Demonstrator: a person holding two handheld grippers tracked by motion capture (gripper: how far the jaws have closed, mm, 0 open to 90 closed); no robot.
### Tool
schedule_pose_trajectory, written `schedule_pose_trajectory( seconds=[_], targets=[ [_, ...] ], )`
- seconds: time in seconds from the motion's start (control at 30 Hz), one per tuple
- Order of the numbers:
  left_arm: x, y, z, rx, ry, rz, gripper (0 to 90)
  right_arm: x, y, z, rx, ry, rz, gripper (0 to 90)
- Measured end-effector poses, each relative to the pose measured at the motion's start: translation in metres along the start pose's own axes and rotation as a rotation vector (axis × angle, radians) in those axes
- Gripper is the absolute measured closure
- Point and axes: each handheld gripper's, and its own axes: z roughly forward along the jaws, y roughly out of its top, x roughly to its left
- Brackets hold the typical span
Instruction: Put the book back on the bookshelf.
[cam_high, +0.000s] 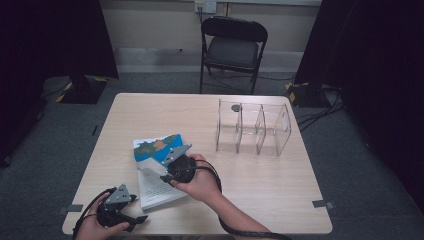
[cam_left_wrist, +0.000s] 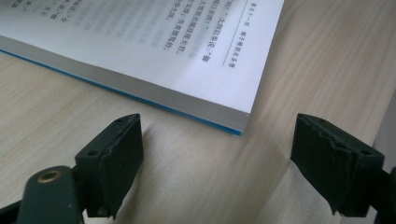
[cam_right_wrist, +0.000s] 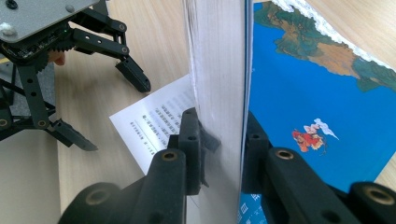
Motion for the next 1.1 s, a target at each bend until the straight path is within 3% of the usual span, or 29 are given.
schedule_pose_trajectory(
  seconds=[0.1,0.2,0.37,0.43,0.7,0.77,0.87,1.03,1.1],
  targets=[
    [0.000,0.000,0.001,-0.005,0.020,0.011,16.7,-0.001,0.002,-0.002,0.005,-0.001,0.007,75.5],
    [0.000,0.001,0.003,-0.016,-0.009,0.007,15.6,-0.002,0.005,-0.004,0.011,-0.003,0.018,75.5],
    [-0.001,0.001,0.004,-0.016,-0.006,0.012,15.8,-0.006,0.011,-0.011,0.012,-0.005,0.033,75.6],
    [-0.002,0.001,0.005,-0.016,0.016,0.028,15.6,-0.006,0.014,-0.014,0.018,-0.006,0.042,75.6],
    [-0.007,0.005,0.012,-0.031,0.062,0.030,15.6,-0.004,0.020,-0.018,0.026,-0.014,0.051,75.6],
    [-0.009,0.006,0.013,-0.041,0.066,0.001,15.7,-0.004,0.020,-0.018,0.028,-0.017,0.055,75.6],
    [-0.007,0.006,0.012,-0.035,0.075,0.011,18.7,-0.003,0.019,-0.019,0.028,-0.023,0.053,75.6],
    [-0.004,0.005,0.012,-0.062,0.083,-0.021,24.1,-0.002,0.018,-0.019,0.029,-0.029,0.051,75.6],
    [-0.003,0.006,0.012,-0.053,0.088,-0.006,23.1,-0.002,0.017,-0.019,0.029,-0.031,0.050,75.6]
  ],
)
